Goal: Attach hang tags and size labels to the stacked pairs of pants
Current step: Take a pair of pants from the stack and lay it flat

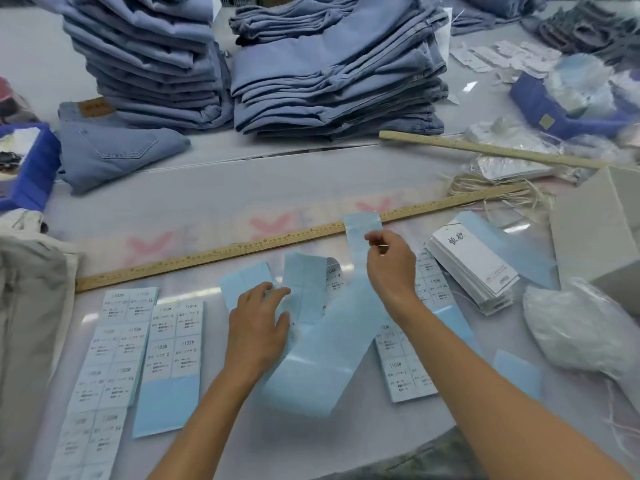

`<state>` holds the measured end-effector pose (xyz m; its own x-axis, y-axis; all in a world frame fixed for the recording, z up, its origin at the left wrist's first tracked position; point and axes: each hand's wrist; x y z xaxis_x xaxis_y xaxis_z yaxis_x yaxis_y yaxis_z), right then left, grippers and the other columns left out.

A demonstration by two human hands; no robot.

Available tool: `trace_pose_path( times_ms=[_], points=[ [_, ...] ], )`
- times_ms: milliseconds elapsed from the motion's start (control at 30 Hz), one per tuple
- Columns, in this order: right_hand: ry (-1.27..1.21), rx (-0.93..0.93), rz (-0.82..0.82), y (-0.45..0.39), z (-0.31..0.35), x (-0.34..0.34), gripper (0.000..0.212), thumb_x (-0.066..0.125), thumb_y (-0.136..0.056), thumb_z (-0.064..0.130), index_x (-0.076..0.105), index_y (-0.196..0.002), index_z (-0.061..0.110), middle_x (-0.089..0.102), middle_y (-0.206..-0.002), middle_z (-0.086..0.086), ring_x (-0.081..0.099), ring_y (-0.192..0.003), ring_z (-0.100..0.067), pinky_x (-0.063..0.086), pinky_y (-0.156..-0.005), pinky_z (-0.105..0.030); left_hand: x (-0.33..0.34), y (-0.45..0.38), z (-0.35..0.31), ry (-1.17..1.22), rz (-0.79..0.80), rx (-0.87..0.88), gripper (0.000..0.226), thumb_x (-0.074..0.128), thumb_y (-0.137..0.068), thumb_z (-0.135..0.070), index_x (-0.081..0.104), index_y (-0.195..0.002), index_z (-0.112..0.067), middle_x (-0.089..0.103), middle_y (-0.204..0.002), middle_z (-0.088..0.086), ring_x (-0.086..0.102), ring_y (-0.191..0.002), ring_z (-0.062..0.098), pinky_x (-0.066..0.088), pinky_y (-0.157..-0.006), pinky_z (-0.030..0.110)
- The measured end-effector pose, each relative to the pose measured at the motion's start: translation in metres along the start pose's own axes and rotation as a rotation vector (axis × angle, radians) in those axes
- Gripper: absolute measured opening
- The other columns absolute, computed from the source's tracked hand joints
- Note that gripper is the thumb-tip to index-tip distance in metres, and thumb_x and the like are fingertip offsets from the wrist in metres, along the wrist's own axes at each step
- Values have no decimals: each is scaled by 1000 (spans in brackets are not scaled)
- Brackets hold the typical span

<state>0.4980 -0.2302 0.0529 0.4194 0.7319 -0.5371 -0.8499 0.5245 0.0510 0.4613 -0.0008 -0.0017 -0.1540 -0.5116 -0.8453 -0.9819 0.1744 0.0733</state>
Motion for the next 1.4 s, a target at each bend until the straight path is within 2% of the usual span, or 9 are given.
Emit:
trace_pose_path(
  times_ms=[100, 200, 333, 467, 600, 833, 1000, 1200, 1400],
  points=[
    [316, 63, 96, -12, -49, -34, 36, 50, -94, 1, 68, -123, 15, 63, -128, -6, 61, -111, -24, 43, -84, -29, 9, -9, -19, 145, -27, 66, 38, 59, -99, -11, 62, -136, -19, 50, -148, 5, 41, -139, 27, 37, -112, 38],
    [531, -135, 239, 8, -70, -40, 27, 48, -94, 5, 71, -110, 6, 63, -117, -9, 58, -110, -31, 41, -77, -31, 23, -20, -43, 107, -58, 285, 42, 62, -95, -4, 63, -136, -17, 53, -148, 9, 49, -135, 33, 43, -109, 43],
    [697, -380, 523, 38, -79, -26, 41, 51, -100, 21, 53, -139, 9, 49, -147, -7, 42, -131, -26, 42, -102, -35, 51, -50, -80, -239, 46, 543, 46, 48, -106, -26, 44, -151, -33, 29, -166, 1, 28, -152, 27, 25, -119, 49],
    [561, -268, 307, 15, -80, -57, 47, 52, -98, 7, 52, -144, 12, 42, -153, -8, 36, -139, -28, 31, -113, -33, 64, -74, -73, -486, 300, 546, 52, 30, -111, -29, 17, -161, -35, 7, -171, -4, 8, -157, 18, 10, -124, 44],
    [889, -232, 370, 5, -110, -100, 52, 49, -102, 25, 39, -153, 23, 29, -163, -2, 28, -145, -26, 28, -115, -34, 49, -65, -50, -305, 331, 612, 46, 40, -108, -35, 36, -154, -37, 19, -168, -10, 15, -155, 13, 12, -126, 37],
    [866, -328, 298, 27, -126, -119, 42, 60, -96, 22, 60, -137, 11, 56, -136, -13, 53, -118, -38, 47, -98, -48, 18, -65, -56, -113, 460, 548, 56, 61, -93, -8, 57, -141, -36, 30, -163, -10, 31, -148, 14, 28, -117, 29],
    [585, -335, 207, 24, -97, -115, 37, 59, -98, 12, 62, -135, 9, 56, -139, -10, 50, -126, -31, 41, -107, -41, 15, -53, -108, 306, 125, 375, 38, 56, -98, -2, 67, -127, -24, 55, -145, -5, 47, -136, 14, 37, -112, 28],
    [494, -160, 696, 45, -79, -131, 30, 60, -100, 29, 63, -129, 31, 65, -112, 13, 63, -100, -5, 53, -96, -32, -9, 12, -114, 189, 366, 468, 25, 57, -102, -38, 64, -126, -38, 62, -131, -20, 52, -121, -1, 41, -106, 24],
    [627, -154, 914, 87, -63, -148, 40, 59, -100, 38, 55, -139, 33, 62, -130, 7, 61, -104, -8, 46, -93, -24, -22, 106, -102, 203, 568, 267, 39, 50, -90, -71, 52, -127, -59, 55, -127, -39, 51, -115, -14, 43, -100, 18]
  ],
)
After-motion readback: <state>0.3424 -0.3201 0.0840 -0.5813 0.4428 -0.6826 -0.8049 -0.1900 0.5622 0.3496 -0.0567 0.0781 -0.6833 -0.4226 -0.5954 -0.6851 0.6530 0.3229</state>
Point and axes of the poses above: each hand's wrist, its own y-axis away from the middle knuckle, its own x-axis out of the palm, z = x × y
